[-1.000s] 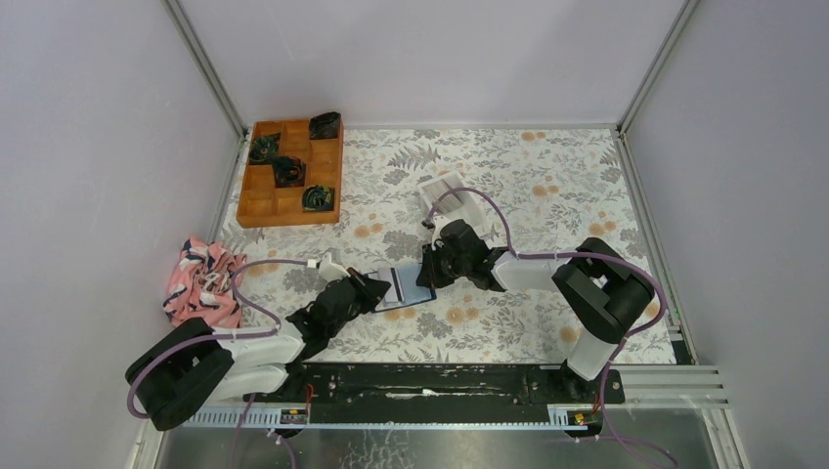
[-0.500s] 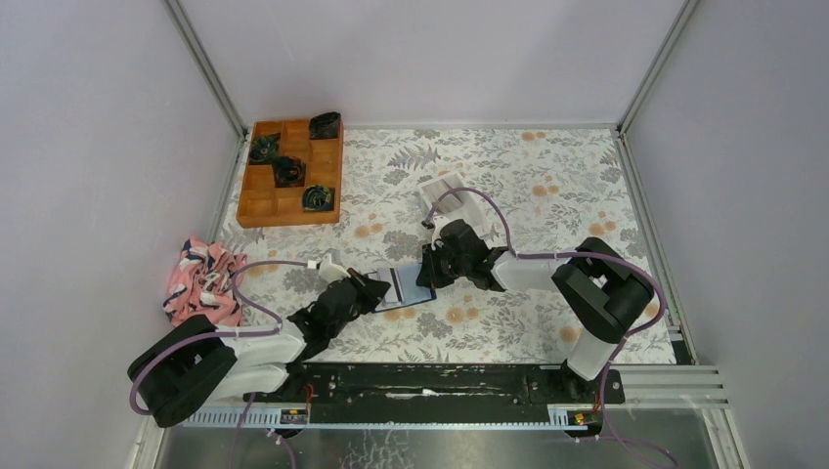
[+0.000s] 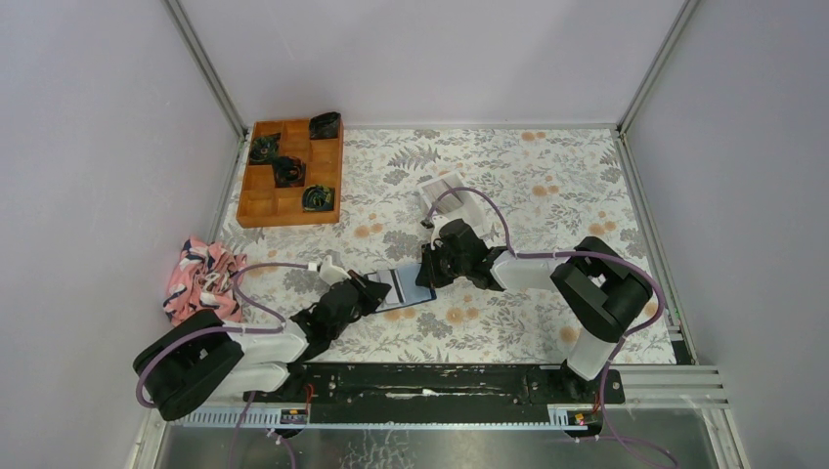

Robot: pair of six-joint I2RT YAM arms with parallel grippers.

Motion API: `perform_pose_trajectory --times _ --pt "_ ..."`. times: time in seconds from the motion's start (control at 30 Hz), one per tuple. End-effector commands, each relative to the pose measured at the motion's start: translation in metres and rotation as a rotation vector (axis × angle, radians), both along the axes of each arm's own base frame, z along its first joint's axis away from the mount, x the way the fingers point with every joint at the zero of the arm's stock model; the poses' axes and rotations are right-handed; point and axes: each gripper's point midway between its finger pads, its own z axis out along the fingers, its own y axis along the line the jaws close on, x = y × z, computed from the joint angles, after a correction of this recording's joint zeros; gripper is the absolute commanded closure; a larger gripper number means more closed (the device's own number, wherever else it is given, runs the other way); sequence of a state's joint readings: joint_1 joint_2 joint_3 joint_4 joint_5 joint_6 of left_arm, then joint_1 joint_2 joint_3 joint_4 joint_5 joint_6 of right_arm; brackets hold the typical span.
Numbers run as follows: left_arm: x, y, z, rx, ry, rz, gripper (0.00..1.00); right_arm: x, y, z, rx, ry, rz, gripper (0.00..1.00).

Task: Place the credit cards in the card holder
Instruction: Insert the credit card into the card holder.

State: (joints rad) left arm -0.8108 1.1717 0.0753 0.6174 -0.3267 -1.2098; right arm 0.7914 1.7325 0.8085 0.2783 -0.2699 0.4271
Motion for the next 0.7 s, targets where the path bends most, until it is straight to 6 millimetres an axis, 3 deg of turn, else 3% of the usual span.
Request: perform_pose_trajectory --times 0.0,0.4,0.67 --pt "0.003 0.001 0.001 -0.013 -0.021 0.025 1.0 0.005 0.004 0.001 -0.011 -0.02 -0.005 0.87" --pt "0.003 0.008 -0.002 -0.025 -0.027 0.062 1.0 0.001 0.001 -0.005 -0.02 -0.01 -0.005 0.87" --pt "0.003 0.009 0.006 -0.047 -0.092 0.048 1.0 0.0 -0.001 -0.007 -0.024 -0.006 -0.005 0.88"
